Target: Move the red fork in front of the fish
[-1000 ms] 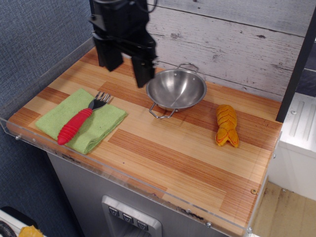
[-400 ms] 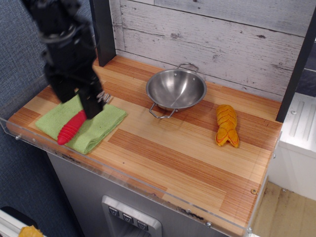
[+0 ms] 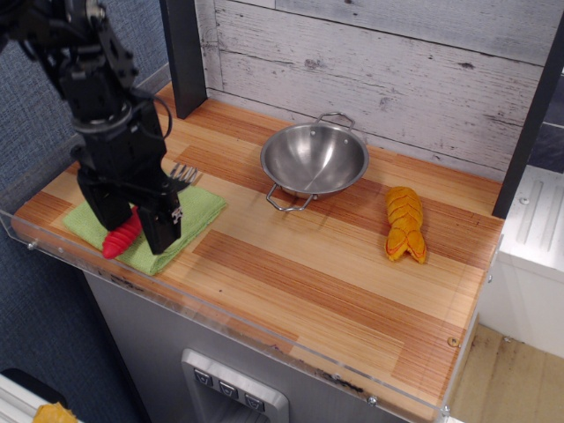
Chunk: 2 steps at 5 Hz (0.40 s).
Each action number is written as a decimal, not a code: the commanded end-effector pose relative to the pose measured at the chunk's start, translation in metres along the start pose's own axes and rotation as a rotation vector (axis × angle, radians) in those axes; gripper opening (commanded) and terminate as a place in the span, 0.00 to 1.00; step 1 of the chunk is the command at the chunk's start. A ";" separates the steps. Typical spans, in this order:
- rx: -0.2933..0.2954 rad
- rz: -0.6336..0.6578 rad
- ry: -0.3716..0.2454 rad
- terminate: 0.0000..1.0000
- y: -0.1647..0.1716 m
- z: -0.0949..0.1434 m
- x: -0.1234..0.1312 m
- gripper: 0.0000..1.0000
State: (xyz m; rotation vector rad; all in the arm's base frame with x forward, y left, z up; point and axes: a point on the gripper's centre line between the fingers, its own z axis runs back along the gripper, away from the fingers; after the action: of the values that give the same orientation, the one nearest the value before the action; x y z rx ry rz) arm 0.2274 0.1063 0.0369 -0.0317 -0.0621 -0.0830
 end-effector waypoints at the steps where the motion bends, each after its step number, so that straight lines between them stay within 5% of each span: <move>1: 0.007 0.046 -0.015 0.00 0.010 -0.002 -0.002 1.00; 2: 0.004 0.050 -0.019 0.00 0.012 -0.001 -0.002 1.00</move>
State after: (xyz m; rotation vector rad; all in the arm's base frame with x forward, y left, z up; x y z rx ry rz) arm 0.2251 0.1138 0.0289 -0.0434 -0.0562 -0.0408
